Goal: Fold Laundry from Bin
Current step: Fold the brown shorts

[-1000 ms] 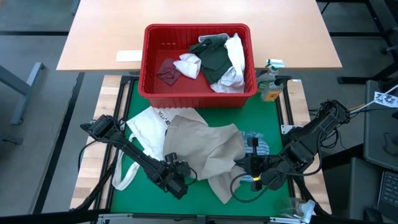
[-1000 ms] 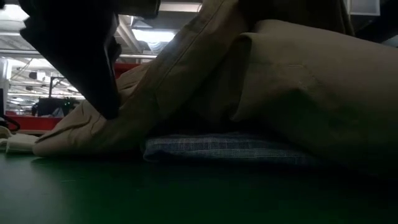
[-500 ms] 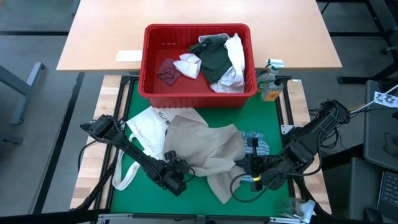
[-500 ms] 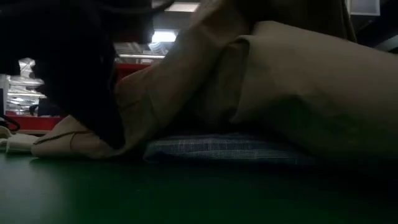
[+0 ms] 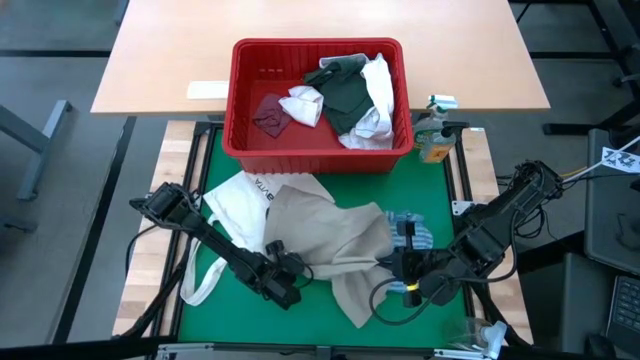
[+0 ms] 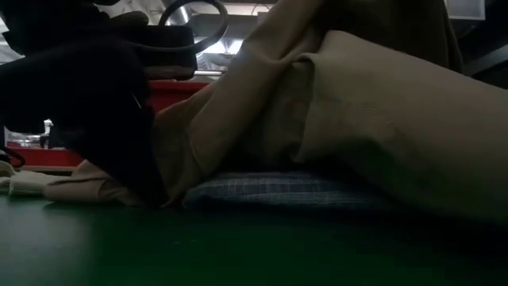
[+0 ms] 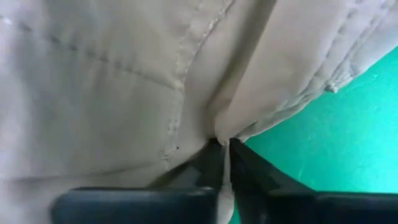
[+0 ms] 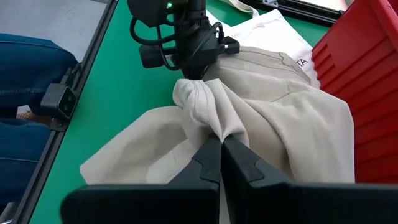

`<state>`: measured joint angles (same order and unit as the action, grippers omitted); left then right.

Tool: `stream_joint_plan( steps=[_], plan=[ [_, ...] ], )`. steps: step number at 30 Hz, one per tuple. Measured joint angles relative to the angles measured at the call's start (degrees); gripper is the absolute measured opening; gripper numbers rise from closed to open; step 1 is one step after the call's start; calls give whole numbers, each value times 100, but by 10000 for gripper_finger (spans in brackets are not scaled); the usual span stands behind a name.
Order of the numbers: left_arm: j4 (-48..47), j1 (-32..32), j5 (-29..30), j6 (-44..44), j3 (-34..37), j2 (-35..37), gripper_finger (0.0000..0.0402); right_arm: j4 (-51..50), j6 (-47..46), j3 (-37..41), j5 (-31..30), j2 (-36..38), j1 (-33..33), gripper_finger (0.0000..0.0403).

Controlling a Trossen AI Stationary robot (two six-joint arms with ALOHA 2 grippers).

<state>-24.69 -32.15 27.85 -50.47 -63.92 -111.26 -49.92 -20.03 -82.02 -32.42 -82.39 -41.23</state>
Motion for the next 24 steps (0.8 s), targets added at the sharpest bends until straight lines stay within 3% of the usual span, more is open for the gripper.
stream_joint_plan(
  steps=[6,10,13,18,24],
  plan=[
    [-204,14,-510,-1,-150,62,4,15,88,0,-4,0,0,1],
    [-915,7,-987,4,-496,365,3,26,105,-16,-17,43,2,1],
    [-1681,18,-1005,6,-868,758,2,-136,113,-270,-219,46,2,1],
    [-3158,50,-683,13,-1542,1423,1,-424,530,-881,-659,50,23,1],
    [-4502,330,266,56,-2422,2262,1,-1091,752,-1832,-1057,59,426,1]
  ],
)
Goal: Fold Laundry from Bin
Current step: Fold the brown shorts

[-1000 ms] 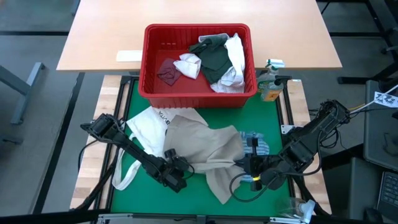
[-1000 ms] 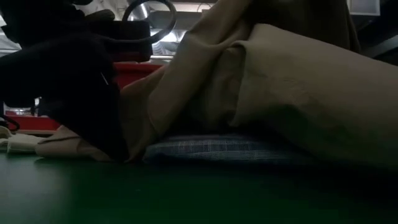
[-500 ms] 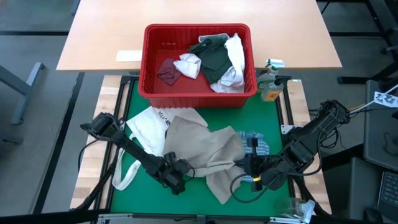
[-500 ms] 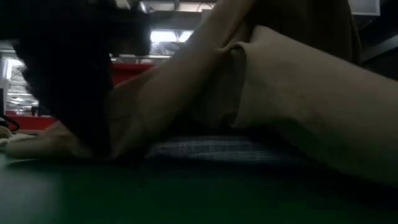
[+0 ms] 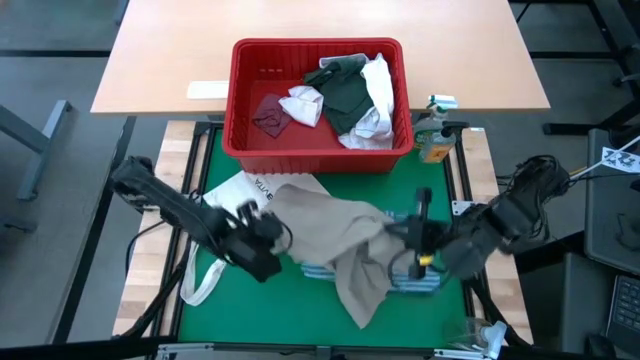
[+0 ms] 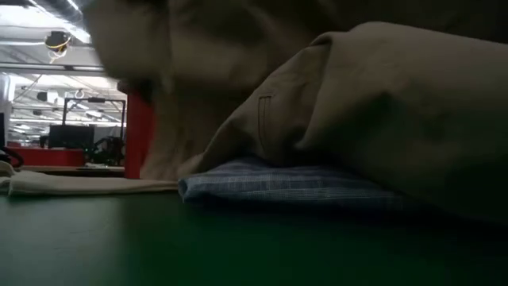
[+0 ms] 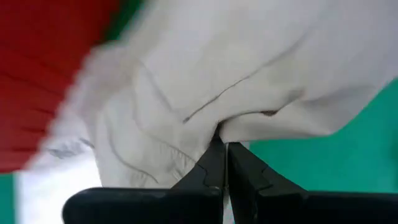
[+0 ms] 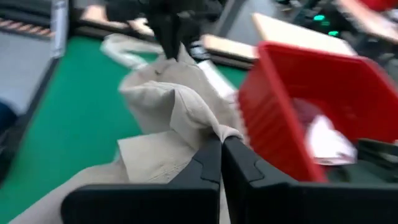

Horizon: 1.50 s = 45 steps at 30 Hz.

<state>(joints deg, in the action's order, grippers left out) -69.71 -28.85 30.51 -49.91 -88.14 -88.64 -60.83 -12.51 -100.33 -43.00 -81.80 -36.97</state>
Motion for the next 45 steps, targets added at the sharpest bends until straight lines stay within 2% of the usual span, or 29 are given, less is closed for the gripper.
stream_joint_plan(
  steps=[4,10,19,26,31,35,40,45],
  plan=[
    [-233,360,538,536,-494,462,0,-338,309,-672,-159,0,542,1],
    [-239,1164,930,1483,-1121,864,0,-415,1319,-1665,-61,0,1481,1],
    [481,2475,1034,3183,-2205,916,0,-69,2641,-2908,971,0,3122,1],
    [1076,3031,828,3964,-2776,918,0,545,3461,-3324,2147,0,4249,1],
    [999,3056,535,3997,-2924,916,0,433,3353,-3414,2618,2,4613,1],
    [520,2852,235,3780,-2924,909,0,-461,3065,-3412,2908,28,4603,1],
    [-61,2469,161,3253,-2924,895,0,-1413,2476,-3410,3262,18,4600,1],
    [-24,2064,285,3199,-2924,908,0,-1253,2192,-3407,3263,52,4599,1]
  ],
)
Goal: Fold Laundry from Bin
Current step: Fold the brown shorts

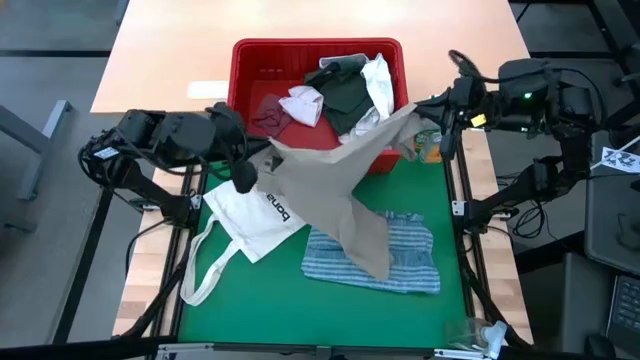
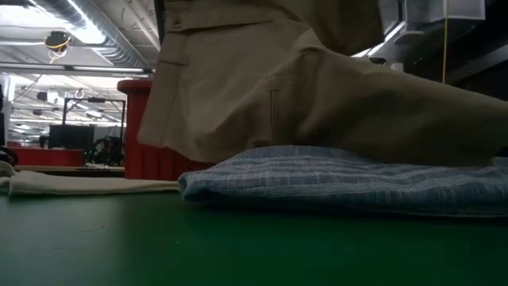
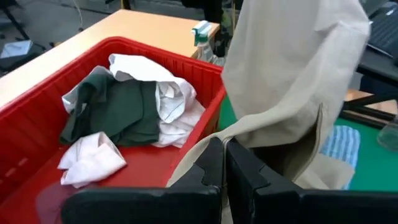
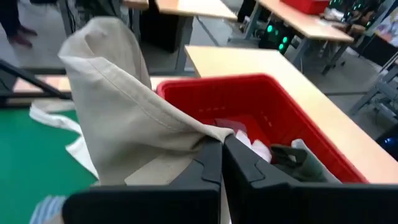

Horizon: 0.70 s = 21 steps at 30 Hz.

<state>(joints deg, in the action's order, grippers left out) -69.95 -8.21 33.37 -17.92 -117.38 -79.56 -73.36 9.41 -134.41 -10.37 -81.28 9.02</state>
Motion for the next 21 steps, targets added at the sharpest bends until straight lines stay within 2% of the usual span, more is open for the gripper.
stream_joint_plan(
  steps=[4,9,12,17,21],
  plan=[
    [0,-166,73,-174,0,48,0,168,-20,0,74,22,0,1],
    [-67,-414,-83,-315,0,48,0,147,-82,0,704,-2,0,1],
    [-425,-502,-89,-574,0,50,0,89,-127,0,740,-2,-4,1],
    [-1252,-505,80,-1196,0,13,0,-165,-126,0,286,-27,2,1],
    [-1409,-450,229,-1301,0,8,0,-319,-188,0,-218,-143,0,1]
  ],
)
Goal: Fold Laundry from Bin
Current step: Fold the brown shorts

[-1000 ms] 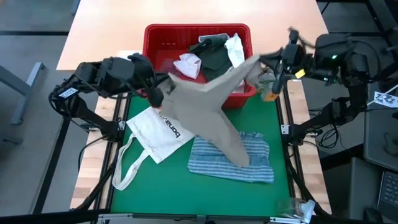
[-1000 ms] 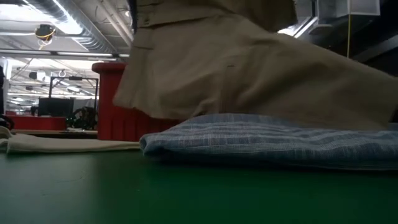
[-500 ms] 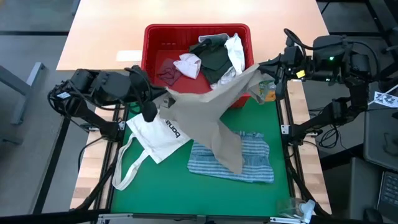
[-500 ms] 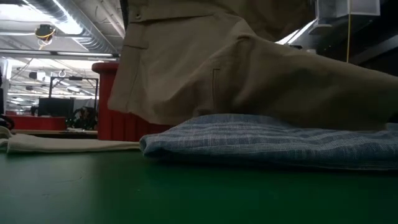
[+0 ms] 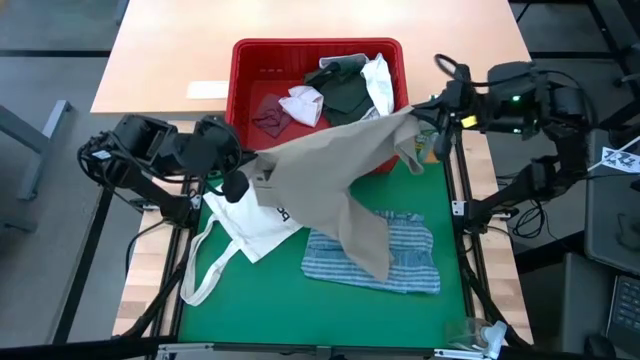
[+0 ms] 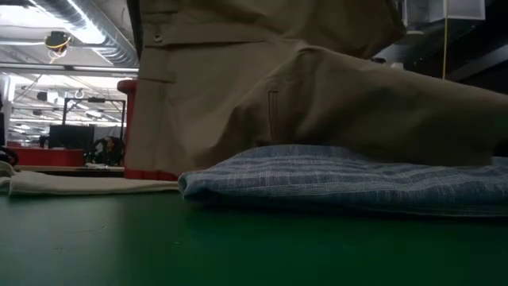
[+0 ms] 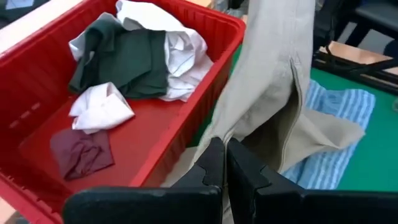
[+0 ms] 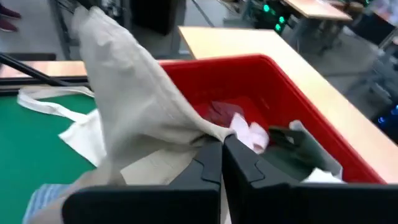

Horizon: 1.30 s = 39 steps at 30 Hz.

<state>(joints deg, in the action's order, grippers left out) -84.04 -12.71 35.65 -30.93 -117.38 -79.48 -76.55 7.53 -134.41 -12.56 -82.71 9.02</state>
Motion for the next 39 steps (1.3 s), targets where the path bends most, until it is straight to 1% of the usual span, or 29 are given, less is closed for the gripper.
stream_joint_plan(
  steps=[2,5,7,9,11,17,21,24,28,31,35,37,39],
  plan=[
    [-7,39,-123,-10,0,4,0,-83,-188,0,33,-60,0,1],
    [-164,-36,-548,-198,10,2,0,-407,-796,0,558,-151,-4,1],
    [-236,-197,-788,-431,129,11,0,-845,-1269,20,946,-229,-79,1],
    [-274,-409,-941,-659,395,15,0,-1257,-1674,186,1070,-275,-304,1],
    [-252,-652,-1104,-886,721,0,0,-1353,-2009,541,1051,-290,-644,1],
    [-81,-1519,-1668,-1804,1642,0,0,-1324,-2969,1715,1070,-237,-1986,1],
    [477,-2135,-1715,-2647,2283,0,0,-1112,-3856,2558,1066,-242,-2845,1],
    [1181,-2514,-1716,-2890,2813,0,0,-527,-4499,3229,1125,-237,-3443,1],
    [2391,-2853,-1708,-2911,3569,0,0,806,-5262,4055,1678,-256,-4143,1],
    [3417,-3049,-1756,-2917,4168,0,0,2015,-5979,4672,1950,-274,-4633,1],
    [4733,-3306,-2065,-2993,4964,0,0,3967,-6875,5508,2116,-274,-5191,1],
    [5207,-3424,-2178,-3125,5293,-1,0,4837,-7248,5878,2109,-274,-5417,1],
    [5483,-3543,-2229,-3264,5559,-2,0,5587,-7515,6203,2072,-297,-5599,1]
  ],
)
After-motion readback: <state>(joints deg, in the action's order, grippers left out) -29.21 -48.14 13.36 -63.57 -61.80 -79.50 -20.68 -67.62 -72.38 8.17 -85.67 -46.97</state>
